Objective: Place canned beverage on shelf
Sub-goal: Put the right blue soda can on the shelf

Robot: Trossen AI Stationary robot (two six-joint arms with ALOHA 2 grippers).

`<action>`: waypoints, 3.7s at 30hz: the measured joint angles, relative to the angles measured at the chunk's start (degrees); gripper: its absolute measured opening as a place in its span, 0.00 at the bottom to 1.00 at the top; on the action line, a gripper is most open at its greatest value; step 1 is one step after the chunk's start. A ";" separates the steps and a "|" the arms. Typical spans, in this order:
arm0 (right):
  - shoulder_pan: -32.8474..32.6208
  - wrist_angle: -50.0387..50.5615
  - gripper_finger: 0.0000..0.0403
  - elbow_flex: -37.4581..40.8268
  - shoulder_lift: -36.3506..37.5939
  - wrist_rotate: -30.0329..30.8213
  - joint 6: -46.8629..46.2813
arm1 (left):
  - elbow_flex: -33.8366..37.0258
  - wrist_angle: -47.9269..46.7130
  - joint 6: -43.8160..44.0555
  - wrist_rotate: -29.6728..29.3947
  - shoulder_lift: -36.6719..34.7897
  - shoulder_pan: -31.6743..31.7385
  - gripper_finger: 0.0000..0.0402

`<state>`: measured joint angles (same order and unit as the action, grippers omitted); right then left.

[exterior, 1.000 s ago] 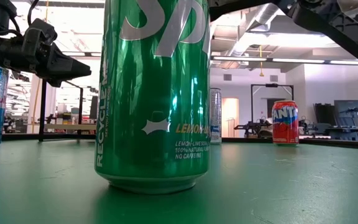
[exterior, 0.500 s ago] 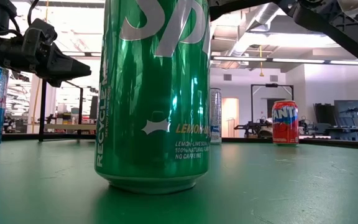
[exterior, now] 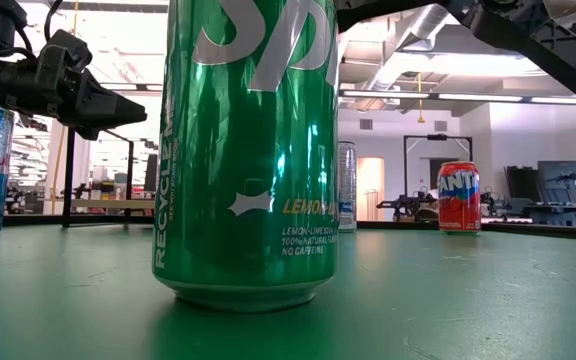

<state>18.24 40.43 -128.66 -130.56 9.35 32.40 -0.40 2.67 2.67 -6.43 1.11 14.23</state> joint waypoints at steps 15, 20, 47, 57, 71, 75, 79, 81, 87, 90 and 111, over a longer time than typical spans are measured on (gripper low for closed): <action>-0.53 10.11 0.05 0.00 0.44 8.84 -5.41 | 0.00 0.01 -0.01 -0.01 0.00 0.01 0.28; -0.10 10.10 0.05 0.02 0.00 12.06 -6.67 | 0.00 0.01 0.01 -0.01 0.02 0.00 0.28; -1.62 11.81 0.26 -5.78 6.42 6.72 0.48 | 0.00 -0.01 -0.04 -0.03 -0.01 0.01 0.28; 5.21 23.83 0.40 -6.21 17.17 -13.38 -9.89 | 0.00 -0.01 -0.04 0.00 0.02 -0.01 0.28; 7.43 26.73 0.34 7.27 24.99 -17.19 -12.77 | 0.00 0.00 -0.02 -0.01 0.02 0.00 0.28; 6.73 10.88 0.33 20.32 28.18 -17.25 -16.97 | 0.00 -0.01 0.01 -0.01 0.02 -0.01 0.28; 5.14 -3.57 0.33 29.07 27.31 -15.93 -20.31 | 0.00 0.01 0.00 -0.01 0.02 -0.02 0.28; 3.82 -7.21 0.33 30.15 25.10 -12.20 -20.36 | 0.00 0.01 -0.02 -0.01 0.02 0.00 0.28; -0.39 -15.25 0.23 30.27 18.92 2.55 -16.16 | 0.00 -0.01 0.01 -0.01 0.02 0.00 0.28; -1.74 -17.52 0.10 30.23 17.48 8.52 -14.67 | 0.00 0.01 0.03 -0.01 0.02 -0.02 0.28; 0.11 -20.54 0.04 30.65 16.83 10.40 -23.58 | 0.00 0.00 0.12 -0.01 0.02 -0.02 0.28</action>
<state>18.35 19.89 -98.01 -113.73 19.74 8.82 -0.40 2.67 2.79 -6.44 1.13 14.22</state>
